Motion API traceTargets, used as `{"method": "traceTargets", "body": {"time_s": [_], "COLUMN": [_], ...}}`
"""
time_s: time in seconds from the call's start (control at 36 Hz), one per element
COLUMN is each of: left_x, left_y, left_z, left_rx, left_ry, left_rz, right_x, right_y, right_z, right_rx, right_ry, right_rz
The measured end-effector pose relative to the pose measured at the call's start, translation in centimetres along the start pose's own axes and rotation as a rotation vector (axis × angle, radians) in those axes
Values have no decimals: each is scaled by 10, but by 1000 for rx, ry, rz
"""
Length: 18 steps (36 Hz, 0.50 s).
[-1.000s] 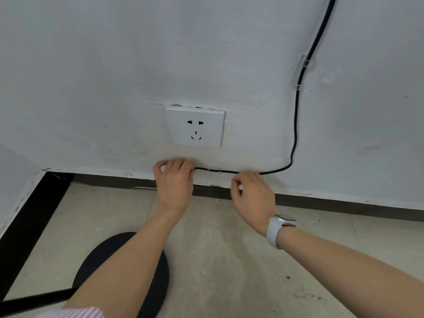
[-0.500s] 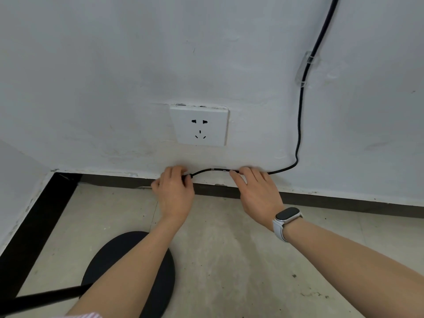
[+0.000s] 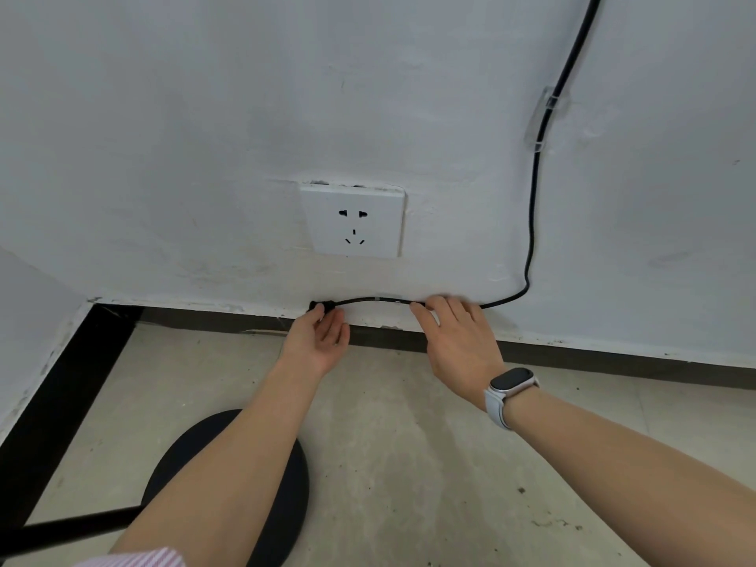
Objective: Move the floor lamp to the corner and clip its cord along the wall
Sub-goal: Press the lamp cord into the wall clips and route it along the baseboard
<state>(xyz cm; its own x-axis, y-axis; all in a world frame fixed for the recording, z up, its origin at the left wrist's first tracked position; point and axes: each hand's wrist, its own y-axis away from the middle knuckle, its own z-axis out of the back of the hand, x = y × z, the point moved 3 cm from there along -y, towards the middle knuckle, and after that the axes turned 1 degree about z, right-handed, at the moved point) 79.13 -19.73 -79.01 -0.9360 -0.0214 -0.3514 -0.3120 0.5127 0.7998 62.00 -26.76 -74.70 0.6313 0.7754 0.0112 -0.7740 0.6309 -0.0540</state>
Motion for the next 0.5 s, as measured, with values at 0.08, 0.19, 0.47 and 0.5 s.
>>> {"method": "traceTargets", "body": {"time_s": [0.08,0.19,0.47,0.5], "left_x": [-3,-4,1,1], "left_y": [-2,0,14,15], "left_z": [1,1,-6,-5], "left_rx": [6,49,-10,-11], "left_ry": [-77,-261,-507,-537], "left_rz": [-75,-157,-211,-225], "right_x": [-2,-7,-8,-7], "right_y": [0,2,3,3], "right_z": [-1,-1,-2,-3], "right_rx": [25,41,78,97], "right_ry": [18,44,-23,-32], "right_rz": [-14,-39,-5,4]}}
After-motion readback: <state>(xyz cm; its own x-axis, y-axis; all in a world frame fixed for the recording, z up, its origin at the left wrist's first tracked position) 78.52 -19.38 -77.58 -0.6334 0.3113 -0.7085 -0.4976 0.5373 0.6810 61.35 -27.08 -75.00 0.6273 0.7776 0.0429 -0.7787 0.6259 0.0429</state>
